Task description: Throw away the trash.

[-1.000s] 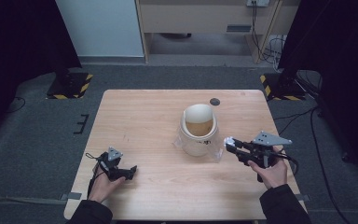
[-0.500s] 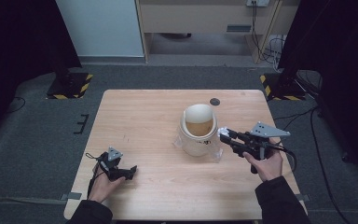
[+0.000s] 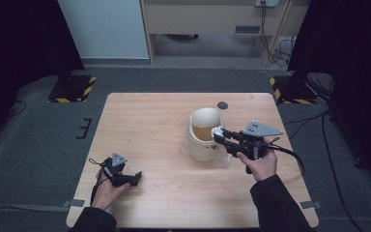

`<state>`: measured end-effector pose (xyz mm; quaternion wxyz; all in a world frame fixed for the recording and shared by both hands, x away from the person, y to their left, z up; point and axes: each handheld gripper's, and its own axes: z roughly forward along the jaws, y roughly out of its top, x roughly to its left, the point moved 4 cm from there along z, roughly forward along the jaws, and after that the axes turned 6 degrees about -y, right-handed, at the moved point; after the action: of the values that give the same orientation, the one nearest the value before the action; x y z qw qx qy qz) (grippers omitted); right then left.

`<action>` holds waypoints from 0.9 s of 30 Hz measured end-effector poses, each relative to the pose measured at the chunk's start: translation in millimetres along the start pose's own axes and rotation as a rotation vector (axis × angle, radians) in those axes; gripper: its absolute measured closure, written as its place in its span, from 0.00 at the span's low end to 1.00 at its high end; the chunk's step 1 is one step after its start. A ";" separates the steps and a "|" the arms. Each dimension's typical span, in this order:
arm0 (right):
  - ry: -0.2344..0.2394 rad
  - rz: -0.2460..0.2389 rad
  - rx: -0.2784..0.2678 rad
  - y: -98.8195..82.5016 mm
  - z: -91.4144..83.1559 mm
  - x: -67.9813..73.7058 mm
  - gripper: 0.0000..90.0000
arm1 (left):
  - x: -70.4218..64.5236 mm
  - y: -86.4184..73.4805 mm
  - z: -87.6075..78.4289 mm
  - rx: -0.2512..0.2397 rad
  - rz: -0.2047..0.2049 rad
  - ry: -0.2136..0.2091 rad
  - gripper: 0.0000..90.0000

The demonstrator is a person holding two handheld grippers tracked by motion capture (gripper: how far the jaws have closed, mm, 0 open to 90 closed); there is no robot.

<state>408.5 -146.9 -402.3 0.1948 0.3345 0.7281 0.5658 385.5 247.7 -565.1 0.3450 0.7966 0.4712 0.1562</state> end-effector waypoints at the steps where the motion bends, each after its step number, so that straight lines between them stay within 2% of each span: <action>1: 0.001 -0.001 0.003 -0.1 2.2 0.4 0.74 | 0.0 0.0 0.0 0.000 0.000 0.000 0.00; 12: -0.010 -0.013 0.063 -9.9 28.3 2.5 0.74 | 0.0 0.0 0.0 0.000 0.000 0.000 0.00; 27: -0.064 -0.025 0.130 -19.7 51.1 -3.4 0.74 | 0.0 0.0 0.0 0.000 0.000 0.000 0.00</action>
<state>439.5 -116.6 -435.9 0.2031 0.3553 0.7607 0.5038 385.5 247.7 -565.1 0.3451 0.7965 0.4713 0.1561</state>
